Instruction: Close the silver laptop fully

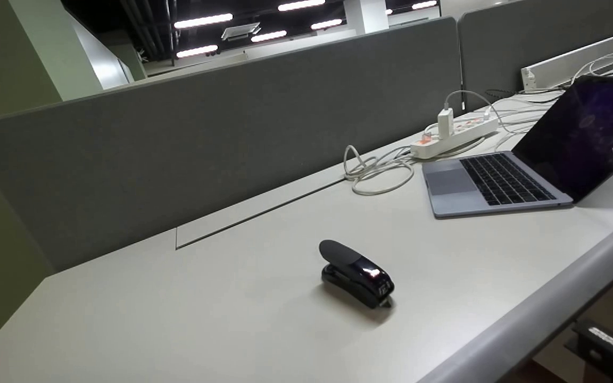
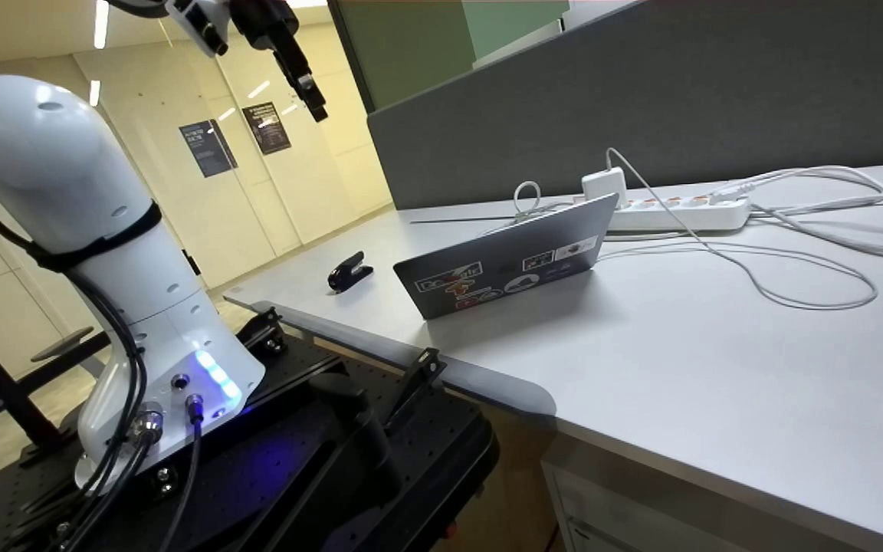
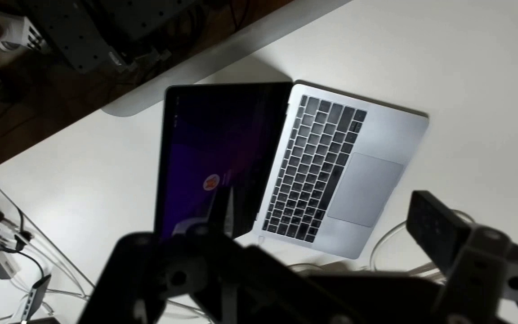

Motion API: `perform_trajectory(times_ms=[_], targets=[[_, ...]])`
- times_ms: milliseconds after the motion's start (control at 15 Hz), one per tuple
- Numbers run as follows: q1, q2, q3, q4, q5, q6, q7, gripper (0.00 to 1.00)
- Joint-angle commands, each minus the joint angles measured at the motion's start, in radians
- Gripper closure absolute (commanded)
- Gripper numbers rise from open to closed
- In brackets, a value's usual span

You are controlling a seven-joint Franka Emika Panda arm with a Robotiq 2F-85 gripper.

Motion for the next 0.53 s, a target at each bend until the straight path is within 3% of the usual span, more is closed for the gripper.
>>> perform_trajectory(times_ms=[0,200,467], targets=[[-0.097,0.017,-0.134,0.002,-0.092,0.000,-0.118,0.00],[-0.139,0.063,-0.280,0.010,-0.147,0.042,-0.302,0.00],[-0.127,0.116,-0.473,0.018,-0.192,0.124,-0.659,0.00]])
